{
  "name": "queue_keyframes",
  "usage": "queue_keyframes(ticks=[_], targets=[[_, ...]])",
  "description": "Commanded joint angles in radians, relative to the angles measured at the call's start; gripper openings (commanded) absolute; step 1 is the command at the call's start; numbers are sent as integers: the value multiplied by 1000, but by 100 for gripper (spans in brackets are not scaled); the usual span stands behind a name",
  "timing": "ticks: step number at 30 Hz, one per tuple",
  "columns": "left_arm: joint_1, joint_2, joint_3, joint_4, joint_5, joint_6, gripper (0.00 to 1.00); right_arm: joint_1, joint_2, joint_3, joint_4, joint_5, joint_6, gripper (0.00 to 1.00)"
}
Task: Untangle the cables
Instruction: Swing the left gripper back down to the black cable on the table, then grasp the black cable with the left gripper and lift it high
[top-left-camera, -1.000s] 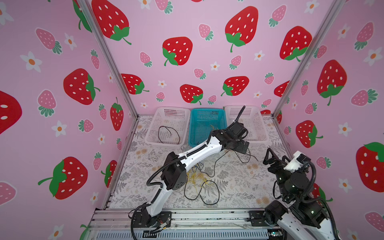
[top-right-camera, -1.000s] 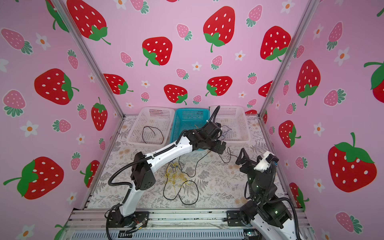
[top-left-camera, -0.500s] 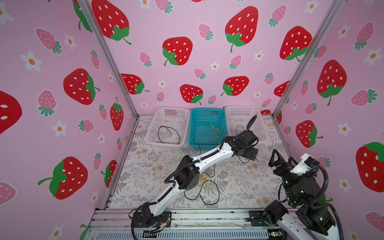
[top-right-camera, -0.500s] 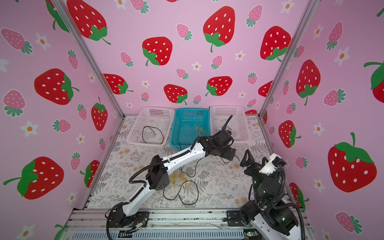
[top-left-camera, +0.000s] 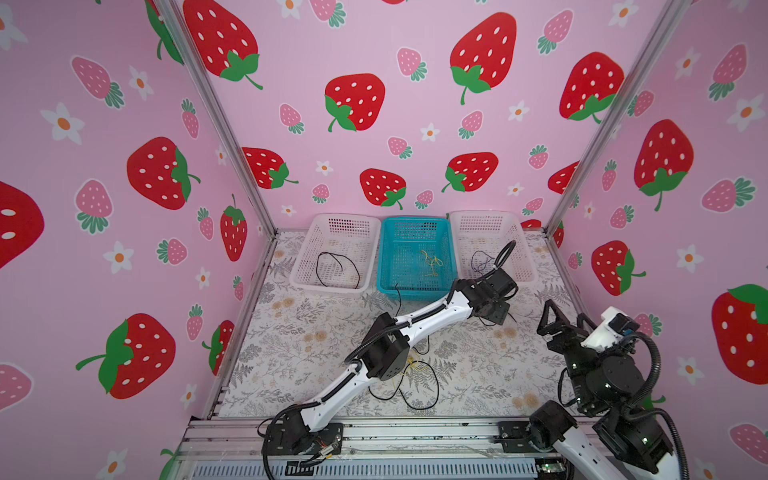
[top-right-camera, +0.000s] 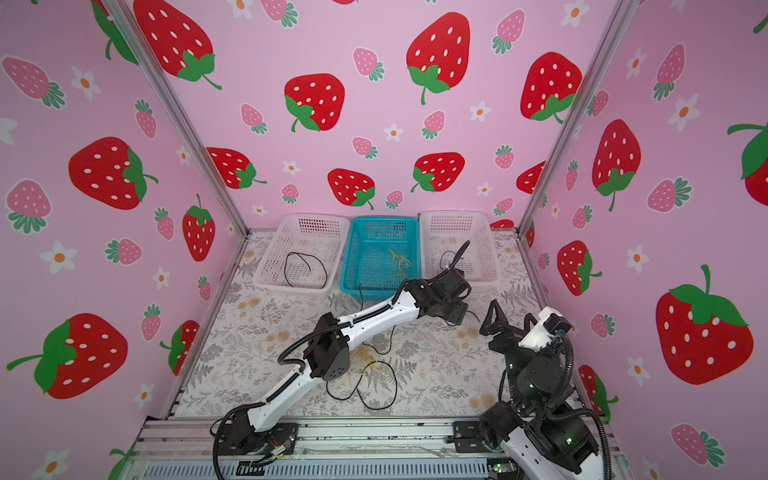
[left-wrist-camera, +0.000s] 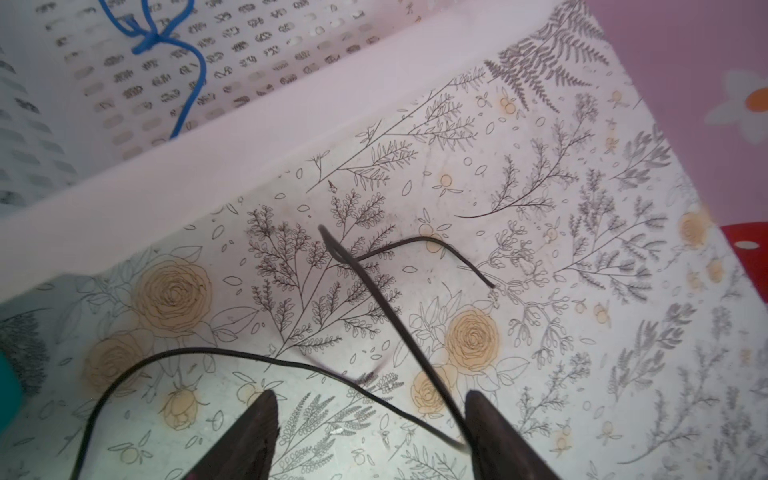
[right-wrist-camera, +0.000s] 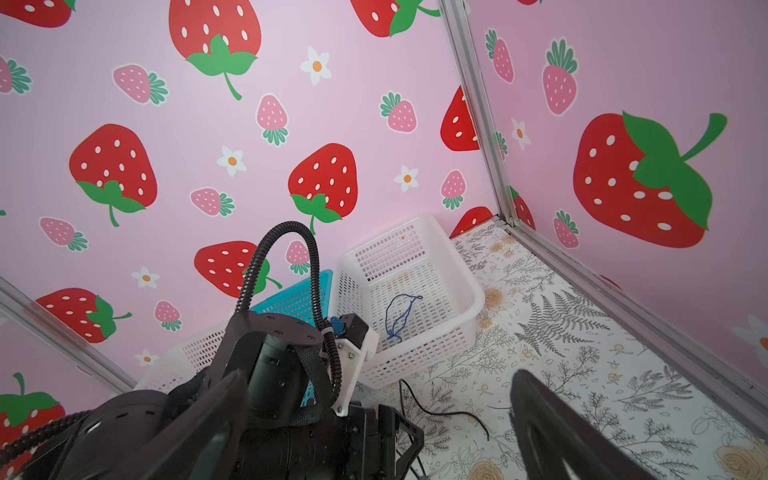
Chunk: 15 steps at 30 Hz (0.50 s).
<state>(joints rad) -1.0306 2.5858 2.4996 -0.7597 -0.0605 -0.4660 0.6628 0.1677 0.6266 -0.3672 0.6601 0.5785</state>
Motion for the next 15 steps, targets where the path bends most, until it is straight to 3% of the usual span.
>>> queue_keyframes(ticks=[1, 10, 15], targets=[[8, 16, 51, 5, -11, -2, 57, -2, -16, 7, 13, -10, -8, 99], [43, -7, 22, 13, 92, -38, 0, -2, -22, 5, 17, -12, -11, 99], [49, -106, -91, 23, 103, -28, 0, -2, -27, 4, 20, -10, -12, 99]])
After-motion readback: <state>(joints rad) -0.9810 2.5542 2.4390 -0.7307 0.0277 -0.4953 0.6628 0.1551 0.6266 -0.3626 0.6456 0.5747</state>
